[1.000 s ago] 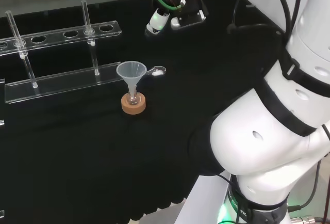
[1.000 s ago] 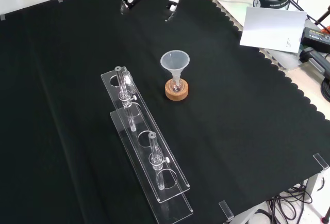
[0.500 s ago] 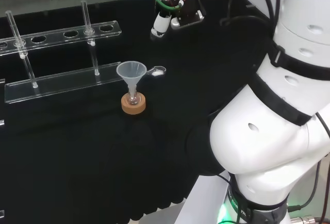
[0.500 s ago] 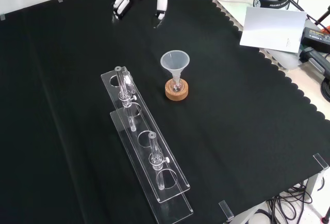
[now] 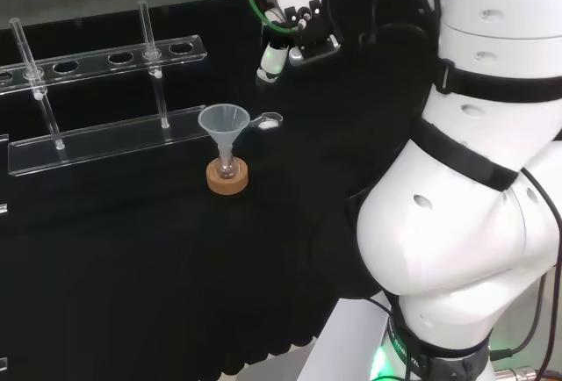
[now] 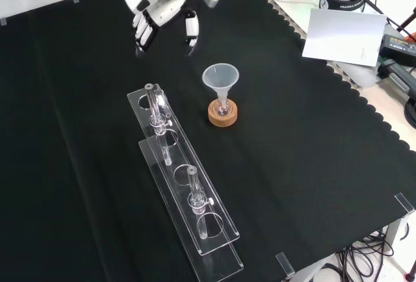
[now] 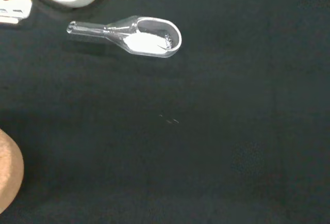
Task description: Pick up the weighing funnel.
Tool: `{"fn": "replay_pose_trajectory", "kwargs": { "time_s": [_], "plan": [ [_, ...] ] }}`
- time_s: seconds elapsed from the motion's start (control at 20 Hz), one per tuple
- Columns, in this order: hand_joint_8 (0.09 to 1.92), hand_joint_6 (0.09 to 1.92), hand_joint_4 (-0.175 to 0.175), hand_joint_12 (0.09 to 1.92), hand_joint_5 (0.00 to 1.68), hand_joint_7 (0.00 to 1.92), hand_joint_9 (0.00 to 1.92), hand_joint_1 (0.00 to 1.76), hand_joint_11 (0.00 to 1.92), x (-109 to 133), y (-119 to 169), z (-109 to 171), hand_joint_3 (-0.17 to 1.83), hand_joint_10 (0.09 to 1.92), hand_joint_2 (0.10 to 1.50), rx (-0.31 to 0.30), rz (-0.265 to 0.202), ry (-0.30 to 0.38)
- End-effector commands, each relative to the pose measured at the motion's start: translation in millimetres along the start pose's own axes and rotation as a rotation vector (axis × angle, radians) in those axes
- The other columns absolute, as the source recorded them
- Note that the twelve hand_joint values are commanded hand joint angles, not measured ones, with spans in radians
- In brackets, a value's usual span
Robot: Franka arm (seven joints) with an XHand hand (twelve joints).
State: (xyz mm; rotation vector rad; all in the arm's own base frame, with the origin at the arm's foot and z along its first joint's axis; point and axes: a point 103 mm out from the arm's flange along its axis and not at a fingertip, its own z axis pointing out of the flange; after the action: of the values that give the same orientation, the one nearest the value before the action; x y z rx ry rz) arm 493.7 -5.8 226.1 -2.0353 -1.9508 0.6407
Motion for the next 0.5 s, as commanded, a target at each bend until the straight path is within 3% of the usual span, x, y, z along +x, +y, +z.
{"fn": "replay_pose_trajectory", "kwargs": {
  "time_s": [0.05,0.5],
  "plan": [
    [0.67,0.09,-0.030,1.36,0.53,0.32,0.58,0.86,0.41,8,32,27,0.55,0.58,0.58,0.054,-0.048,-0.026],
    [0.66,0.09,-0.028,1.36,0.51,0.29,0.57,0.87,0.41,10,56,60,0.58,0.57,0.55,0.080,-0.103,-0.019]
  ]
}}
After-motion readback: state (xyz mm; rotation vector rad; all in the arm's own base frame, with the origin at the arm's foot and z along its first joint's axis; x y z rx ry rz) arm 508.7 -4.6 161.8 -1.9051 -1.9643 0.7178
